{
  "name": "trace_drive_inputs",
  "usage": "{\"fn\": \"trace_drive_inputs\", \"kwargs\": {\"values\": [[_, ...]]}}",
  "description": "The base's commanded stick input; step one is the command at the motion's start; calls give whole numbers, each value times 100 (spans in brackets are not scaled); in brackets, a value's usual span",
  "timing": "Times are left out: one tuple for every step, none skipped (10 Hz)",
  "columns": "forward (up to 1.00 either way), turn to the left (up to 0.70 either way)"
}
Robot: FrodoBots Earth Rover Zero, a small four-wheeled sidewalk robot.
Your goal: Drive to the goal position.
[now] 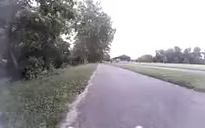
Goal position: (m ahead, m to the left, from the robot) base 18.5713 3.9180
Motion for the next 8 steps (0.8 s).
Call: {"fn": "trace_drive_inputs", "kwargs": {"values": [[70,-1],[70,-1],[70,-1],[70,-1],[70,-1],[70,-1],[70,-1],[70,-1]]}}
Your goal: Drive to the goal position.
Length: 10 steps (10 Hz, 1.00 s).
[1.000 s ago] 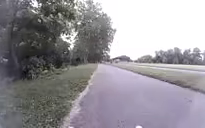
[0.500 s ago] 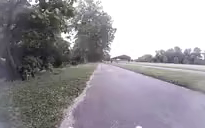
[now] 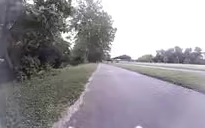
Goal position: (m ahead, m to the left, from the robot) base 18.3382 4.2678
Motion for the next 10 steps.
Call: {"fn": "trace_drive_inputs", "kwargs": {"values": [[70,-1],[70,-1],[70,-1],[70,-1],[70,-1],[70,-1],[70,-1],[70,-1],[70,-1],[70,-1]]}}
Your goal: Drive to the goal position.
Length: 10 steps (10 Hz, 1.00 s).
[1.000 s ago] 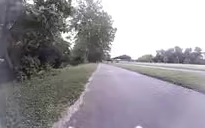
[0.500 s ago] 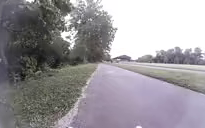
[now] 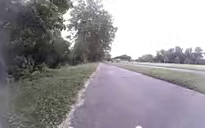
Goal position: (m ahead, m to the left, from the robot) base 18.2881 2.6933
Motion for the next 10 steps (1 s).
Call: {"fn": "trace_drive_inputs", "kwargs": {"values": [[70,-1],[70,-2],[70,-3],[70,-3],[70,-1],[70,-3],[70,-7],[70,-9],[70,-5],[70,-1]]}}
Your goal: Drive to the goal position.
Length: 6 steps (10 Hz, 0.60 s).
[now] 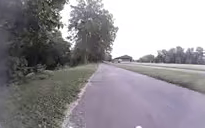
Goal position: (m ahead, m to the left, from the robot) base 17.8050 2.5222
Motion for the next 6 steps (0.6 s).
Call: {"fn": "trace_drive_inputs", "kwargs": {"values": [[70,-1],[70,-1],[70,-1],[70,-1],[70,-1],[70,-1]]}}
